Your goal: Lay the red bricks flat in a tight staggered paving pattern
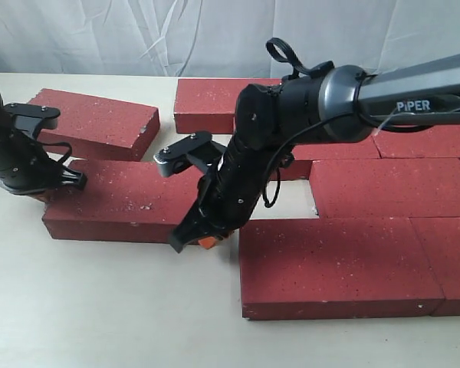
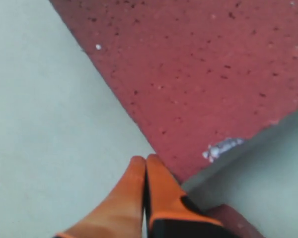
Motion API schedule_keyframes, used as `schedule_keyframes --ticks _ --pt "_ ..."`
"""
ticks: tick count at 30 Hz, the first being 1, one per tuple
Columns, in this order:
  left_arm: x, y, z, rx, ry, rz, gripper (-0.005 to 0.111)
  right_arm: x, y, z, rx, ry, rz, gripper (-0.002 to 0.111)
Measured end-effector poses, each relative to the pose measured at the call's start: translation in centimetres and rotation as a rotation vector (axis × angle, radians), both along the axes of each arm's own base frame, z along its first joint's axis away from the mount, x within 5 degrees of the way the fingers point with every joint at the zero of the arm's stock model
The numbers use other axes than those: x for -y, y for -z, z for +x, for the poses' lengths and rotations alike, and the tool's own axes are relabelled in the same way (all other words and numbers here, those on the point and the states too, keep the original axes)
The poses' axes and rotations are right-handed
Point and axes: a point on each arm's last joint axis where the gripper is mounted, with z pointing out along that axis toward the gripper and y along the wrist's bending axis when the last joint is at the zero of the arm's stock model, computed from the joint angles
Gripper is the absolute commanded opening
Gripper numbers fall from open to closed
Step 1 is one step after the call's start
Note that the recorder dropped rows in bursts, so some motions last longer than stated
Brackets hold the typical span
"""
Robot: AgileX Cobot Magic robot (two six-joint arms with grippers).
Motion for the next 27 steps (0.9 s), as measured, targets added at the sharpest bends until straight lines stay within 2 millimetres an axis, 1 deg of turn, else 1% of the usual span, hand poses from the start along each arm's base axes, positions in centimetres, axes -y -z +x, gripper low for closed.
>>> schedule_keyframes --ticks 4,8,14,18,22,27 --pt "0.0 0.0 0.0 0.000 -0.005 -0.006 0.000 0.4 -0.8 0.3 0.036 0.059 -0.024 -0.001" --pt "0.2 0.0 0.0 0.001 -0.010 -0.023 0.000 0.5 -1.8 0.3 0.059 0.079 -0.013 -0.001" --pt "0.8 0.0 0.1 0.008 0.014 -0.086 0.000 0.9 -3.9 0.3 0.099 0.126 0.000 -0.001" --pt "1.0 0.0 0.1 0.012 0.012 -0.113 0.000 2.0 -5.1 0.8 0.147 0.213 -0.034 -0.001" --pt "1.1 0.0 0.1 0.013 0.008 -0.121 0.000 2.7 -5.5 1.3 0.170 0.265 -0.053 -0.001" --pt "1.2 -0.1 0.2 0.013 -0.014 -0.142 0.000 2.8 -5.5 1.3 0.167 0.276 -0.057 -0.001"
